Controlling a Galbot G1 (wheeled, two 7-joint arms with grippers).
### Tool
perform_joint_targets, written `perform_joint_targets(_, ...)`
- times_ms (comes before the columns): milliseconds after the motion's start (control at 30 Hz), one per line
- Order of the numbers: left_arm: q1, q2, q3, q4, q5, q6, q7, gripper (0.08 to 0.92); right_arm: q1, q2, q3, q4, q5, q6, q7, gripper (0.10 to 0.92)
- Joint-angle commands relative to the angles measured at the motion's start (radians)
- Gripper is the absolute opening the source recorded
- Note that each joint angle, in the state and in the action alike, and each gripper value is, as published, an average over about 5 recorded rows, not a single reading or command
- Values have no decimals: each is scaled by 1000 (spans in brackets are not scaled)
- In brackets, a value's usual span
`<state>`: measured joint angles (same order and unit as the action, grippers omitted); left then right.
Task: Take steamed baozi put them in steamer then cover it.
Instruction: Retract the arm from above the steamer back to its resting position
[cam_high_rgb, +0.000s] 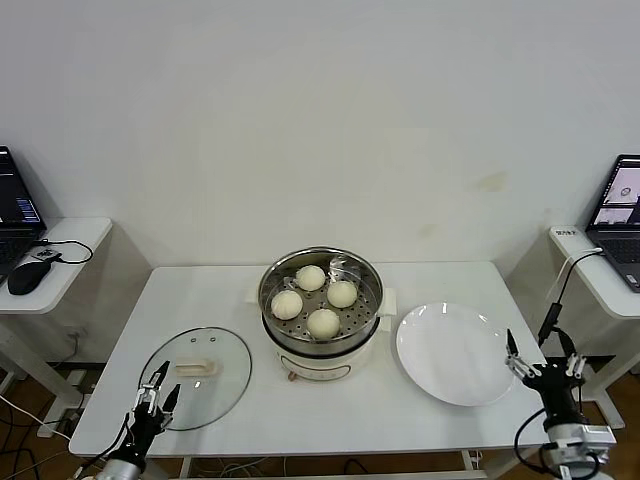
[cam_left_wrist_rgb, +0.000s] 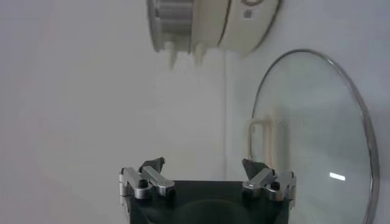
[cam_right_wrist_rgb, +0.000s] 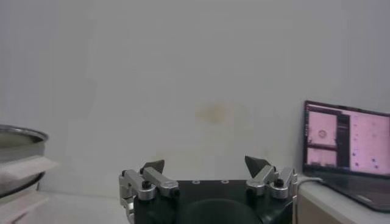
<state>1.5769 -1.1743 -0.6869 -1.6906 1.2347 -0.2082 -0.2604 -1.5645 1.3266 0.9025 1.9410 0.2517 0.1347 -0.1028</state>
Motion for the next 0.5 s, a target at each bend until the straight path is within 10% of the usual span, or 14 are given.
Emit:
perform_joint_targets(33, -142, 17, 50, 122, 73, -11, 12, 823, -40, 21, 44, 10, 3, 4, -1, 823)
perform_joint_targets(500, -278, 28, 91, 208, 81, -8, 25, 823, -50, 22, 42, -7, -13, -2, -17, 823)
